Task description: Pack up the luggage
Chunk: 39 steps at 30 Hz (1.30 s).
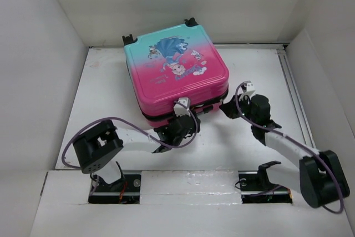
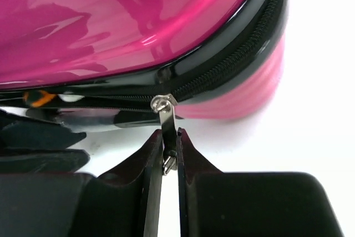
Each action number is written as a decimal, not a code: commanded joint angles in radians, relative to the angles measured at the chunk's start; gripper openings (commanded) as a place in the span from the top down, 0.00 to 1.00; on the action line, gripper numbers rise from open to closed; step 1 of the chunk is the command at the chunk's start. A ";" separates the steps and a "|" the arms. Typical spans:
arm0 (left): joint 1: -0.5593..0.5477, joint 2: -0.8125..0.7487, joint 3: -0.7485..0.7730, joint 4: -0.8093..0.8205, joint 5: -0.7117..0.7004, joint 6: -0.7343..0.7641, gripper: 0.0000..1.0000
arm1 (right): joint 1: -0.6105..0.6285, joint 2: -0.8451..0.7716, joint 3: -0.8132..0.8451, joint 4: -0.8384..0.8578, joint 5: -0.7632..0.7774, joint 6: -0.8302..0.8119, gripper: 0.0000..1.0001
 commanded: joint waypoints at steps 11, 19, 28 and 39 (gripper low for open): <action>0.133 0.157 0.120 0.186 0.102 0.019 0.63 | 0.466 -0.207 0.006 -0.185 0.238 0.077 1.00; 0.133 0.029 0.005 0.186 0.149 0.000 0.61 | 0.357 -0.253 -0.004 -0.207 0.293 0.068 1.00; 0.133 -0.327 -0.311 0.103 -0.008 -0.213 0.42 | 0.257 -0.326 -0.017 -0.300 0.284 0.046 1.00; 0.240 -0.822 -0.443 -0.084 -0.102 -0.280 0.33 | 0.227 -0.423 -0.017 -0.368 0.257 0.026 1.00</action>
